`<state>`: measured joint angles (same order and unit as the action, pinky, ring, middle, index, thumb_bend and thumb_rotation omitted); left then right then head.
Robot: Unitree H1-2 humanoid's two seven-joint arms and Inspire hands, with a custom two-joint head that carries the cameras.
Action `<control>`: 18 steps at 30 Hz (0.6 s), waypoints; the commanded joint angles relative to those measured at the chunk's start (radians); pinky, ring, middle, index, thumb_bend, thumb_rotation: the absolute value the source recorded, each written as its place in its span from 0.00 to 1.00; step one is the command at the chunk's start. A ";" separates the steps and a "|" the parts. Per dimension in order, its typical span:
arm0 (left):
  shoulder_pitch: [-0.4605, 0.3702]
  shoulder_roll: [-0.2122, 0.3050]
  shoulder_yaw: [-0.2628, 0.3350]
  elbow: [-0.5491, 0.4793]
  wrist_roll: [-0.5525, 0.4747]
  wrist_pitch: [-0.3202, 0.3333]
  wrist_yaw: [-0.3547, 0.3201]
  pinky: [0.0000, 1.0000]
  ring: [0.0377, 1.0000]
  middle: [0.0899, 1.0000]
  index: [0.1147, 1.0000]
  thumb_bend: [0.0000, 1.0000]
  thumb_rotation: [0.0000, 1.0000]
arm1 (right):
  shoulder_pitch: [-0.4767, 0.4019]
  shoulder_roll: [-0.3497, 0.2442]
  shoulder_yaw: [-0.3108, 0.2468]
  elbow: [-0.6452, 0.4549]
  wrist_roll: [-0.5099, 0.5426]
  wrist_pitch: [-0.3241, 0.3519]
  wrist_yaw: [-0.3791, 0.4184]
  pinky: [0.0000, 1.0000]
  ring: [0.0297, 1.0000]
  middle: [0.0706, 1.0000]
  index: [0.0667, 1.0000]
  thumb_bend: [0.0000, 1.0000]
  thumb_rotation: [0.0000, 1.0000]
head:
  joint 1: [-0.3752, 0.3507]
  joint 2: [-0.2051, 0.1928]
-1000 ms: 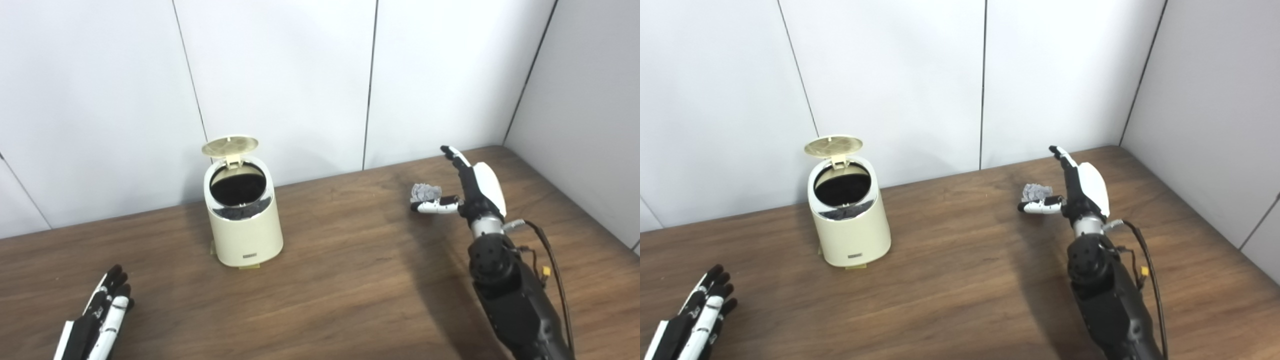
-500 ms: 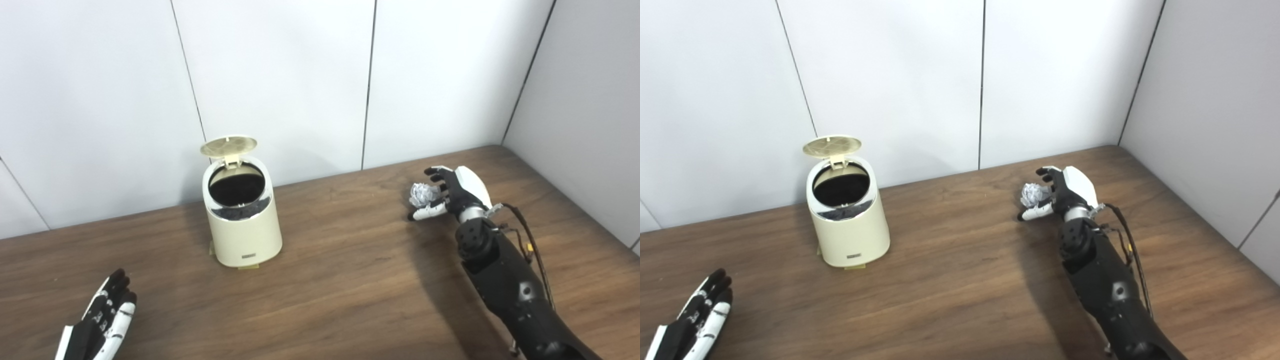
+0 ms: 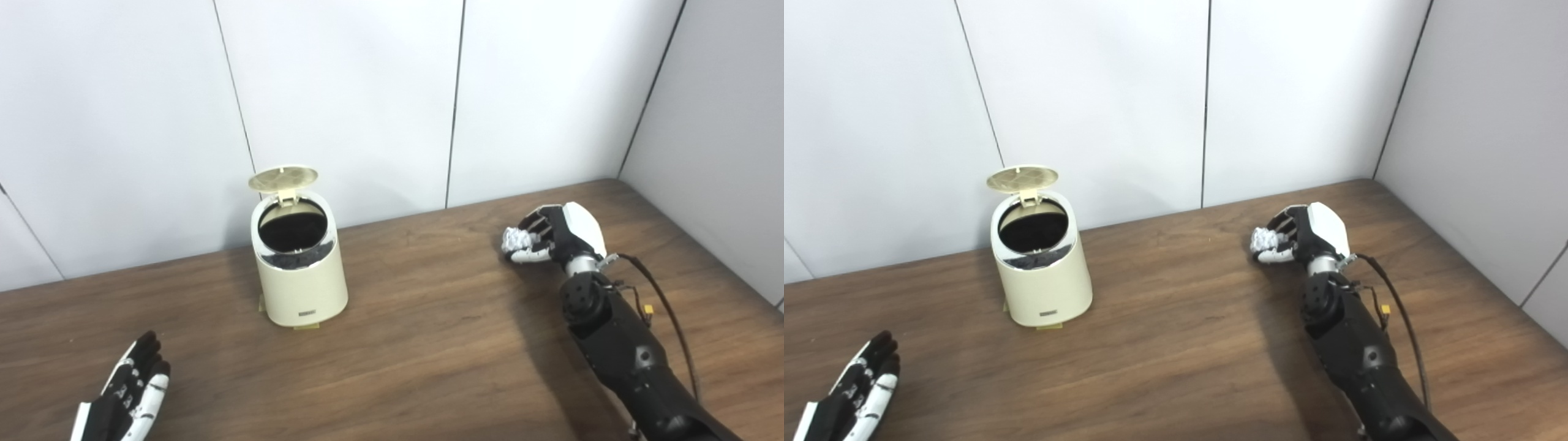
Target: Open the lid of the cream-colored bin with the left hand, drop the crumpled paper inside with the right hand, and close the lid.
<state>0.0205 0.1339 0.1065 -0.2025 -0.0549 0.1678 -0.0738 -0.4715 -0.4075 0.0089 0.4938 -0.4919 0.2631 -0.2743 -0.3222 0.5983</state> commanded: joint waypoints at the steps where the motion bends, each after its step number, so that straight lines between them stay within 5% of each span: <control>1: -0.027 0.002 -0.003 -0.024 0.013 -0.045 0.012 0.98 0.94 0.92 0.95 0.32 0.43 | -0.036 -0.020 -0.005 -0.011 -0.001 -0.051 -0.035 0.31 0.40 0.47 0.48 0.50 0.00 | 0.008 0.002; 7: -0.028 -0.007 -0.004 -0.014 0.027 -0.061 0.020 0.98 0.94 0.91 0.94 0.30 0.39 | -0.017 -0.026 0.014 -0.079 -0.016 -0.051 -0.015 0.30 0.39 0.46 0.49 0.50 0.00 | 0.041 0.002; 18: -0.021 -0.006 -0.031 0.060 0.083 -0.129 0.039 0.91 0.92 0.90 0.93 0.40 0.51 | 0.067 -0.007 0.092 -0.492 -0.080 -0.071 0.078 0.34 0.36 0.45 0.49 0.50 0.00 | 0.179 -0.007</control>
<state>0.0204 0.1278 0.0820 -0.1422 0.0168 0.0774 -0.0390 -0.3714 -0.4073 0.1043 0.0558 -0.5556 0.2149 -0.2030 -0.1428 0.5906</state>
